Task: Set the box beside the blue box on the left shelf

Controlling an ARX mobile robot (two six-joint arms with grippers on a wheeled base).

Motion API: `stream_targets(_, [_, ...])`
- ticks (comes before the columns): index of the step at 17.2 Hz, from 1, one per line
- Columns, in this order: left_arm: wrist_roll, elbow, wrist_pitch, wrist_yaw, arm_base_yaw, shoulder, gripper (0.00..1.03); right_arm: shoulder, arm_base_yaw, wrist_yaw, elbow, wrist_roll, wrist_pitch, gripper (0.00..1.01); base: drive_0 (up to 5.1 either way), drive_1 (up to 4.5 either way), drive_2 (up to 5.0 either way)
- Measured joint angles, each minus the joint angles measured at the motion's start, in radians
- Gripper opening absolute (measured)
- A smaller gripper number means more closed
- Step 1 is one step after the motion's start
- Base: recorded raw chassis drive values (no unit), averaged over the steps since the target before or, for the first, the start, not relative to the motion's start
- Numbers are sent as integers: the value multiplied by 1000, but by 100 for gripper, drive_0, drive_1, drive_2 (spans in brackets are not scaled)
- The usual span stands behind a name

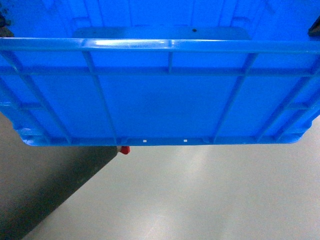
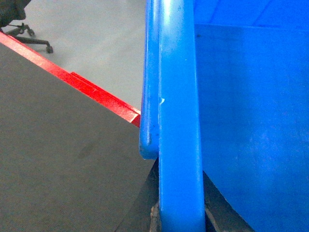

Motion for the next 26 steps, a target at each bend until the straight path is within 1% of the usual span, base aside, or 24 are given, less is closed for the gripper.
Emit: stream_targets(26, [0, 0, -1, 0, 0, 0, 7, 0, 0, 0, 0, 0, 0, 19, -163, -163, -163])
